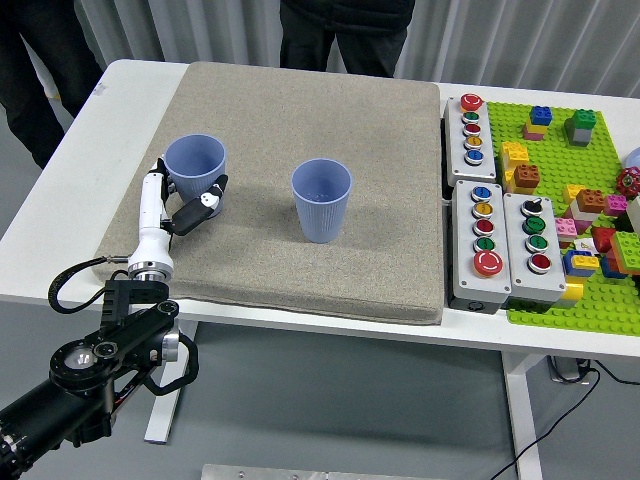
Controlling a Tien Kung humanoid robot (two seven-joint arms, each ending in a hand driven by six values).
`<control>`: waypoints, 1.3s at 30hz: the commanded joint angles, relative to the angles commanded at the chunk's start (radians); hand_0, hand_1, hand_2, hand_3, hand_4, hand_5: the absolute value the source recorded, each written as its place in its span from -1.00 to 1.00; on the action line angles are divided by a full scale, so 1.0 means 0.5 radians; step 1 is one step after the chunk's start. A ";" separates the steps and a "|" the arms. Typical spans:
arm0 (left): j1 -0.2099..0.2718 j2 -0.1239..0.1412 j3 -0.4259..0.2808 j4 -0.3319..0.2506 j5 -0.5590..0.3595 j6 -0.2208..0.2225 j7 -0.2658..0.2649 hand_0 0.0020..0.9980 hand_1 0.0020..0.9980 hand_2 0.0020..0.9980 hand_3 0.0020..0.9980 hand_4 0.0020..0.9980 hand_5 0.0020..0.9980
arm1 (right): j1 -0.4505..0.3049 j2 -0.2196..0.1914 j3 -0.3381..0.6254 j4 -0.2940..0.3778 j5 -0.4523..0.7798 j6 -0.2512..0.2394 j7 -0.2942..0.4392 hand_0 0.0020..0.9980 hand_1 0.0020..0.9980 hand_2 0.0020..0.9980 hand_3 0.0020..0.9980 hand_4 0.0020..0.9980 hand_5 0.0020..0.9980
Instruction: Pick cup pour cup place
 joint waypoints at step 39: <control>0.075 0.008 -0.085 -0.029 0.264 -0.196 0.107 0.68 0.68 1.00 1.00 0.89 -0.21 | -0.013 0.004 -0.008 0.000 -0.015 0.008 -0.004 0.35 0.27 0.12 0.13 -1.00 -0.78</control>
